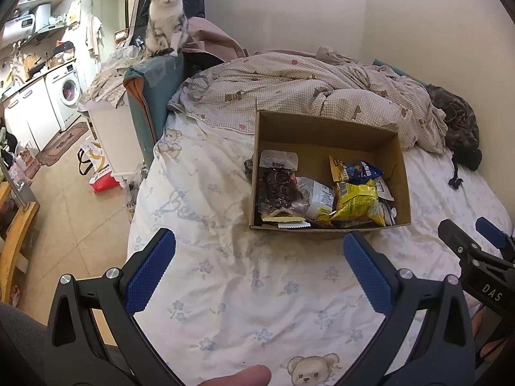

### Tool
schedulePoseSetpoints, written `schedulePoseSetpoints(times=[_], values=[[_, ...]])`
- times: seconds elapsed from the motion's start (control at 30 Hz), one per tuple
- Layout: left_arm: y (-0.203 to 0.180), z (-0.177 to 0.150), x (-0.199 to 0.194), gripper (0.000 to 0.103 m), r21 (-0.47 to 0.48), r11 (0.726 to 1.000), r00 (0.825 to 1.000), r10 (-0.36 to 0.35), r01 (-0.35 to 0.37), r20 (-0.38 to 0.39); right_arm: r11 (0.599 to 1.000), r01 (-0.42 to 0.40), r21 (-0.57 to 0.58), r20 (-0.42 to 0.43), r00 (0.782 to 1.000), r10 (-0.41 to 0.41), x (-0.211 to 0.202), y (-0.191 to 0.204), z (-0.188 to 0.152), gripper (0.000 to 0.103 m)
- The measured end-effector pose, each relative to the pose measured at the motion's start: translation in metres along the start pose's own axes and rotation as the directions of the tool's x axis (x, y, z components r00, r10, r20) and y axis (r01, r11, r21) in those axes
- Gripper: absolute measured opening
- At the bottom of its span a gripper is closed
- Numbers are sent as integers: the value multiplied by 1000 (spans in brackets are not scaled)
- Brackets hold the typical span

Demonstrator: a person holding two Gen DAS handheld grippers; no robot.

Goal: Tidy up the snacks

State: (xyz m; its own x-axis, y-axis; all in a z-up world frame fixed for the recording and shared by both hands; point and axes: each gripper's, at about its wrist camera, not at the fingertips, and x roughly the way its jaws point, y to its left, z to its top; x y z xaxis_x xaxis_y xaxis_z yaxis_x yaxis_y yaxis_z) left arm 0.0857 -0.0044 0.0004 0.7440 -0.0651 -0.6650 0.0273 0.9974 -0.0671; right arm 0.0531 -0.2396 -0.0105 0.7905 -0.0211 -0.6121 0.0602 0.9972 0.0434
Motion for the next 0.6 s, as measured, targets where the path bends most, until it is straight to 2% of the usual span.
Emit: schedulePoseSetpoints(times=[0.6], values=[[2,2,1,103,-14,1000,1000,4,-4,0,1000,1,-3,2,1000,-1,0,0,1,103]])
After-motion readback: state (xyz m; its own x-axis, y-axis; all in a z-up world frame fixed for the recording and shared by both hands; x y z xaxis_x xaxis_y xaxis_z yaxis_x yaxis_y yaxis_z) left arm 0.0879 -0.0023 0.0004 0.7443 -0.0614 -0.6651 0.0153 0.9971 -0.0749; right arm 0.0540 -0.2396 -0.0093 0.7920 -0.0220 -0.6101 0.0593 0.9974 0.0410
